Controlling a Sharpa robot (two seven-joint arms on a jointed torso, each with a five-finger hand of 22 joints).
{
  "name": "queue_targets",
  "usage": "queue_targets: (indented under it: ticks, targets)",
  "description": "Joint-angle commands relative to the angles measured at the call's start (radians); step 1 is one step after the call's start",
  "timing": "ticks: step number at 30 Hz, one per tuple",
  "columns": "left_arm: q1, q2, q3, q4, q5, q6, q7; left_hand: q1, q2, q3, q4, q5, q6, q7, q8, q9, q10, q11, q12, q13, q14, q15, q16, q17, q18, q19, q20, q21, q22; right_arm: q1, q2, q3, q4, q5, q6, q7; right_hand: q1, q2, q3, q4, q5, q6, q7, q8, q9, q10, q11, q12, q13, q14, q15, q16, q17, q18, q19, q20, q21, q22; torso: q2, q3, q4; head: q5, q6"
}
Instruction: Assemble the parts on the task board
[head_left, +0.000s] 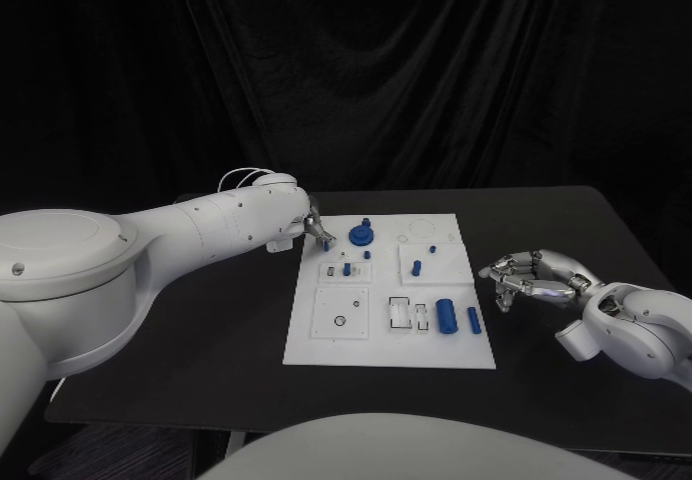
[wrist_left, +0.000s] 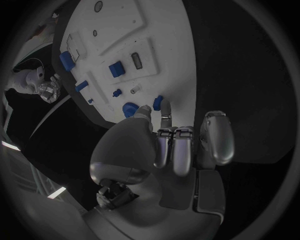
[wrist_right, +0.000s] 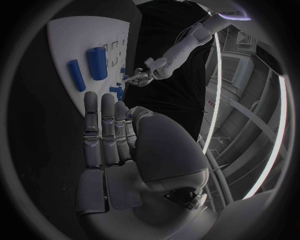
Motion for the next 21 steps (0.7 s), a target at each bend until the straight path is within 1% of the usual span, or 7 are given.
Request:
queue_targets:
  ticks: [1,12,20,21]
  targets:
    - [-0.003,0.004,0.001,0.000,0.001,0.010,0.015,0.007,0.002,0.004,0.001,0.004,-0.008,-0.002,-0.005,0.000,0.105,0.005,-0.001,0.261,0.104,0.008,0.003,0.263,0.002,-0.005,0.002,-0.002,0.168,-0.002,0.000,0.001,0.003,-0.002,-0.002,0.015,0.006,-0.004,0.002,-0.003,0.003,0.002,-0.001,0.004,0.000,-0.001,0.000,0.007,-0.001,-0.002,-0.005,0.004,-0.001,0.018,-0.003,-0.003,0.004,0.001,0.000,0.0000,0.0002,-0.002,0.000]
    - [-0.006,0.002,0.001,-0.001,0.001,0.009,0.019,0.019,0.010,0.016,0.001,0.032,-0.011,0.000,-0.016,-0.001,0.105,0.007,-0.001,0.261,0.104,0.010,0.003,0.263,0.003,-0.008,0.005,-0.006,0.168,-0.002,-0.004,0.001,0.004,-0.002,-0.003,0.012,0.006,-0.004,0.002,-0.003,0.003,0.002,-0.001,0.004,0.000,-0.001,0.000,0.007,-0.001,-0.002,-0.005,0.004,-0.001,0.018,-0.003,-0.003,0.004,0.001,0.000,0.0002,0.0000,-0.004,0.000]
    - [-0.007,0.003,0.001,0.002,0.001,0.014,0.022,0.038,0.023,0.036,0.000,0.059,-0.005,-0.002,-0.019,0.001,0.105,0.006,-0.001,0.261,0.104,0.010,0.003,0.263,0.004,-0.009,0.006,-0.006,0.168,-0.002,-0.005,0.001,0.006,-0.002,0.001,0.007,0.007,-0.003,0.003,-0.004,0.004,0.002,-0.001,0.004,0.000,-0.001,0.000,0.007,-0.001,-0.002,-0.005,0.004,-0.002,0.018,-0.003,-0.003,0.004,0.001,-0.001,0.0002,-0.0003,-0.003,0.000]
    - [-0.008,0.003,0.001,0.002,0.001,0.015,0.022,0.046,0.022,0.043,0.000,0.081,-0.005,-0.002,-0.021,0.002,0.105,0.006,-0.001,0.261,0.104,0.010,0.003,0.263,0.004,-0.010,0.006,-0.008,0.167,-0.002,-0.005,0.001,0.006,-0.002,0.001,0.006,0.007,-0.003,0.003,-0.004,0.004,0.002,-0.001,0.004,0.000,-0.001,0.000,0.007,-0.001,-0.002,-0.005,0.004,-0.002,0.018,-0.003,-0.003,0.004,0.001,-0.001,0.0001,-0.0002,-0.003,0.000]
